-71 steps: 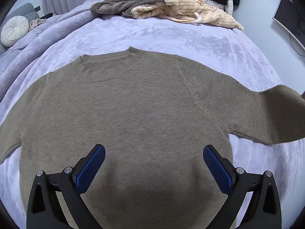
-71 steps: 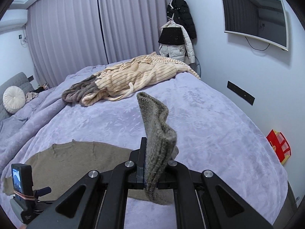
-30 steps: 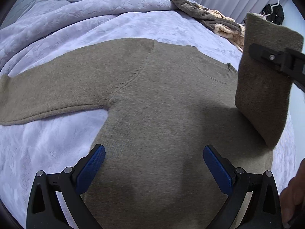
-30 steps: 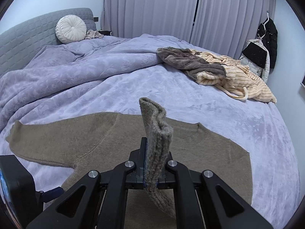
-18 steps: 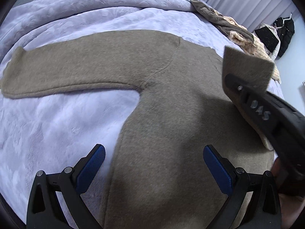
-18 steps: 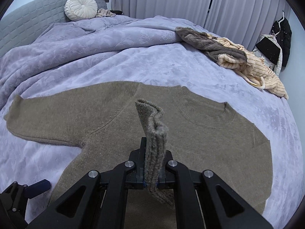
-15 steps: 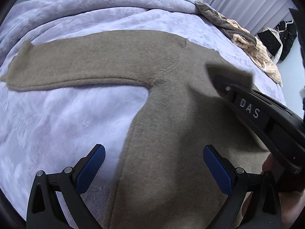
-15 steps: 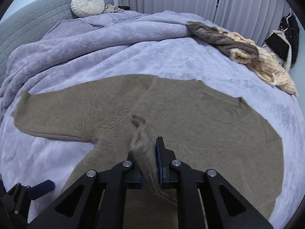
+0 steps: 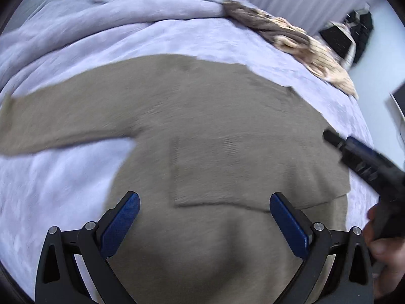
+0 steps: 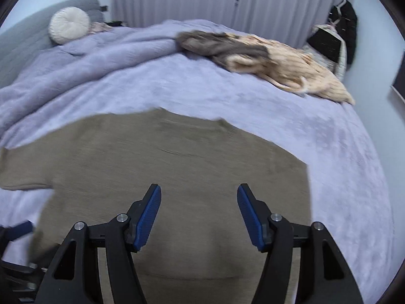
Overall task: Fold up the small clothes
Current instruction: 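Lay the sleeve on the sweater body and open the right tool, then move the left tool to the other sleeve cuff and close on it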
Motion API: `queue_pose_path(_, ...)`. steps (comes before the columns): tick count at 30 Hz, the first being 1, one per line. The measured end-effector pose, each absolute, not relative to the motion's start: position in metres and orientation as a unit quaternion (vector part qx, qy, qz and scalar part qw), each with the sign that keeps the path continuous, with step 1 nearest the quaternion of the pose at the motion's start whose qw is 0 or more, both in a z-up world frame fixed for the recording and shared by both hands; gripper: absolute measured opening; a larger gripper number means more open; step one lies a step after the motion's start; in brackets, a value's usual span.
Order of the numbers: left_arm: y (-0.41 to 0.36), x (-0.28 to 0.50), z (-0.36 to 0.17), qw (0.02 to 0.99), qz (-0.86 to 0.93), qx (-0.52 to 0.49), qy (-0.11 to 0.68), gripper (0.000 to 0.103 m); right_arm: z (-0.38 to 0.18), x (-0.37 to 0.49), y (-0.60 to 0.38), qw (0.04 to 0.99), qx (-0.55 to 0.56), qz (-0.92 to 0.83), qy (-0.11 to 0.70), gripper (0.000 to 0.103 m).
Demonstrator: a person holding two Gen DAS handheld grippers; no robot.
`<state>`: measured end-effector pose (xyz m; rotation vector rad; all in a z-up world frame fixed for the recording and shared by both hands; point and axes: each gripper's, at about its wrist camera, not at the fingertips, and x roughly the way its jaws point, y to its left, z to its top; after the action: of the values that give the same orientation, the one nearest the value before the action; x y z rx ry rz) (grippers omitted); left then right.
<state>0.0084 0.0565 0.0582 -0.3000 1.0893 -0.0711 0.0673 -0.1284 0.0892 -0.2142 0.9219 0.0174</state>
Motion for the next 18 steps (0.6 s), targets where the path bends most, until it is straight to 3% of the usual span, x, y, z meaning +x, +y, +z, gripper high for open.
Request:
queue_pose_path(8, -0.013, 0.070, 0.018, 0.822, -0.087, -0.086, 0.556, 0.103, 0.031, 0.071, -0.185, 0.854, -0.090, -0.049, 0.510, 0.066)
queue_pose_path(13, 0.015, 0.044, 0.017, 0.837, -0.038, -0.029, 0.545, 0.103, 0.028, 0.055, -0.153, 0.860, -0.147, -0.013, 0.488, 0.066)
queue_pose_path(16, 0.049, 0.025, 0.028, 0.840, -0.020, -0.058, 0.538, 0.103, 0.028, 0.049, -0.134, 0.872, -0.163, -0.025, 0.461, 0.067)
queue_pose_path(18, 0.073, 0.014, 0.033, 0.841, -0.007, -0.084, 0.534, 0.103, 0.019, 0.046, -0.116, 0.860, -0.161, 0.025, 0.483, 0.065)
